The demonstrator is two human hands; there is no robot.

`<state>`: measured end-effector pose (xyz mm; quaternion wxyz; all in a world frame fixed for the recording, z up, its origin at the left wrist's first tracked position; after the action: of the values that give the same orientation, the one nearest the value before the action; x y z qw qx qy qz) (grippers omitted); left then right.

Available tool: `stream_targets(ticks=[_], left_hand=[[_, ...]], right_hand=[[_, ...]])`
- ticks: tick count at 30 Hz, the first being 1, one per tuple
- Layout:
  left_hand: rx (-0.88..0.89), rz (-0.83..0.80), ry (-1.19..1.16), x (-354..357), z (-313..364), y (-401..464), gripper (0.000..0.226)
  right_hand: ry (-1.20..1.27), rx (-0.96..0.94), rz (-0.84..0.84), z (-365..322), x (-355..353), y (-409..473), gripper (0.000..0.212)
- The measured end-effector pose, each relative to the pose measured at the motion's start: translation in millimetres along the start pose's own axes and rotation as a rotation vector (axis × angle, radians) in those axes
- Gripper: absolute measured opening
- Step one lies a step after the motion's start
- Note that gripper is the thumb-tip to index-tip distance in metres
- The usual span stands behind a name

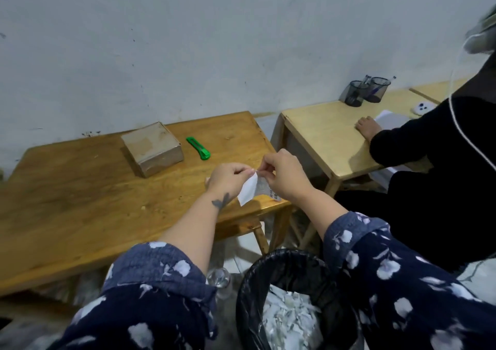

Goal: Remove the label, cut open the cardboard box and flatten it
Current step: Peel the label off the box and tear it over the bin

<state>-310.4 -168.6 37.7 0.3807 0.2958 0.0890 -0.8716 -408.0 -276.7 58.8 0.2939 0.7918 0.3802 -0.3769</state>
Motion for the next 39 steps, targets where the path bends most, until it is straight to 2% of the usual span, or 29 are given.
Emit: stream_targets(ticks=[2, 5, 7, 9, 12, 17, 23, 29, 35, 39], left_hand=[[-0.102, 0.085, -0.127, -8, -7, -8, 0.013], [-0.251, 0.244, -0.161, -30, -33, -26, 0.029], [-0.241, 0.323, -0.127, -37, -39, -36, 0.029], [-0.183, 0.372, -0.161, -32, -30, -40, 0.025], [-0.114, 0.328, -0.165, -19, -9, -46, 0.017], [-0.108, 0.177, -0.302, -17, -1, -56, 0.022], [-0.058, 0.107, -0.345, -29, -1, -72, 0.029], [-0.073, 0.173, -0.317, -41, 3, -76, 0.032], [-0.105, 0.215, -0.414, -39, 10, -78, 0.033], [-0.149, 0.270, -0.494, -24, 21, -77, 0.036]], right_hand=[[0.040, -0.014, 0.039, 2, -3, -9, 0.016], [0.175, 0.126, 0.044, 16, -16, -17, 0.013], [0.340, 0.230, -0.042, 21, -22, -22, 0.007], [0.451, 0.267, -0.131, 15, -19, -25, 0.010], [0.467, 0.265, -0.185, -6, -9, -33, 0.003], [0.420, 0.305, -0.074, -23, 1, -43, 0.002], [0.454, 0.408, 0.034, -38, 5, -55, 0.008], [0.460, 0.453, -0.057, -49, -1, -57, 0.023], [0.434, 0.463, 0.055, -40, -6, -54, 0.010], [0.536, 0.503, -0.012, -30, -7, -51, 0.006]])
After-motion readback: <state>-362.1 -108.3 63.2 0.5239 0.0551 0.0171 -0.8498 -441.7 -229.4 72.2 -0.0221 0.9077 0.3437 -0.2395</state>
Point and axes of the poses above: each hand's wrist, its own y-axis towards the middle knuckle, its own x-axis out of the palm, z = x × y, the point moved 1 cm from there along y, towards the middle knuckle, and after that the axes turned 11 degrees about x, right-handed, at the moved point
